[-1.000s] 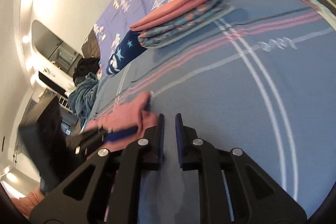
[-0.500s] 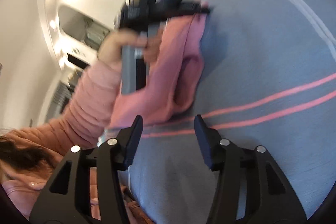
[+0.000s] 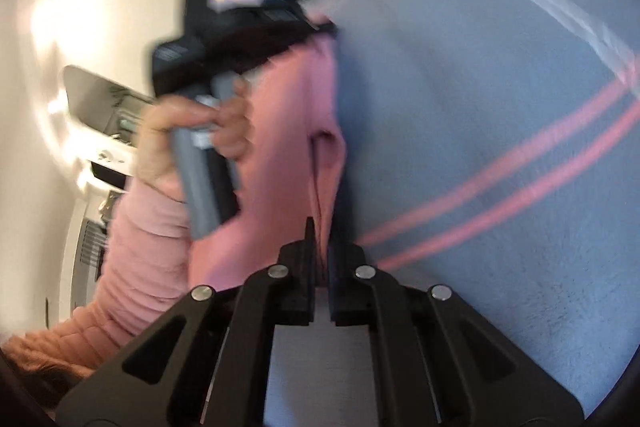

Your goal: Fold small clothes

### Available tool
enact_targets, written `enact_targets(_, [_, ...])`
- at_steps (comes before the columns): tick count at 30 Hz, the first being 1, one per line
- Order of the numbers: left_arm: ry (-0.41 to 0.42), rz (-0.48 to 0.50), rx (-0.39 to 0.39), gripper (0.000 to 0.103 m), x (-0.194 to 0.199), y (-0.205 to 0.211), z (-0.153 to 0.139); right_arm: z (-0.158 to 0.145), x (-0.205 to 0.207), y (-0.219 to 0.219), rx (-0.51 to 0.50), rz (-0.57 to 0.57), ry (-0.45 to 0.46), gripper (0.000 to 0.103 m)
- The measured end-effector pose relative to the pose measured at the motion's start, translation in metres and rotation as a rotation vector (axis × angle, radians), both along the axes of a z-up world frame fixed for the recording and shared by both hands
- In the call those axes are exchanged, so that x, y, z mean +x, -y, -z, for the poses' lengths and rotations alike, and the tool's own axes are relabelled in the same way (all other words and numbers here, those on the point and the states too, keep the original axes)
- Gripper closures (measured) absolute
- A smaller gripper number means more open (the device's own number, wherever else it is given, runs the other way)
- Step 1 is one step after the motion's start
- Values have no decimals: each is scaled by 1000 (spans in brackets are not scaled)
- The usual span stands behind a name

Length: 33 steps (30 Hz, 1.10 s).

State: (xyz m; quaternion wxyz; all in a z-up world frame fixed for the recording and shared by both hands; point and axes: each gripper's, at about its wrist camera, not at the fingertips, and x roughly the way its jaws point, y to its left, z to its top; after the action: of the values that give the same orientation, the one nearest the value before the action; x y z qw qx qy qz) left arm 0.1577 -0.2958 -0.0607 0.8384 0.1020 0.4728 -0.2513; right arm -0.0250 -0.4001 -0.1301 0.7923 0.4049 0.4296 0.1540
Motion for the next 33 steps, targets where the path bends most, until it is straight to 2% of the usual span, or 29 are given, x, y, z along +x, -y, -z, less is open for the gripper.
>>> enact_targets(3, [105, 38, 1, 88, -8, 5, 1, -2, 3, 1, 22, -3, -3, 97])
enact_targets(4, [97, 41, -23, 82, -8, 2, -1, -4, 1, 3, 8, -2, -6, 95])
enact_targets(7, [45, 37, -162, 74, -4, -15, -20, -12, -10, 9, -55, 18, 3, 92])
enact_targets(9, [79, 26, -208, 69, -8, -27, -37, -17, -12, 16, -103, 66, 15, 84])
enact_targets(10, [119, 18, -229, 62, -13, -38, -51, -23, -16, 19, -143, 100, 27, 81])
enact_targets(14, [187, 16, -266, 49, -37, -82, -78, -45, -26, 16, -299, 157, 101, 72])
enact_targets(16, [246, 3, -257, 36, -58, -113, -84, -58, -27, 0, -409, 160, 153, 65])
enact_targets(18, [296, -20, -228, 34, -77, -142, -82, -68, -20, -20, -509, 147, 205, 52])
enact_targets(19, [314, -38, -208, 27, -88, -162, -80, -73, -19, -32, -569, 135, 238, 50])
enact_targets(21, [343, -110, -187, 18, -108, -210, -70, -79, -16, -52, -641, 114, 281, 44])
enact_targets(23, [365, -214, -172, 17, -123, -255, -62, -85, -15, -74, -710, 86, 335, 43])
enact_targets(24, [365, -301, -174, 17, -132, -290, -56, -85, -10, -84, -733, 67, 354, 43])
enact_targets(29, [263, -650, -326, 17, -163, -431, -31, -89, -4, -159, -817, -172, 471, 43])
enact_targets(31, [284, -726, -327, 17, -180, -466, -25, -87, -4, -201, -837, -301, 505, 43])
enact_targets(33, [302, -717, -326, 16, -193, -481, -21, -85, -7, -236, -861, -390, 526, 43])
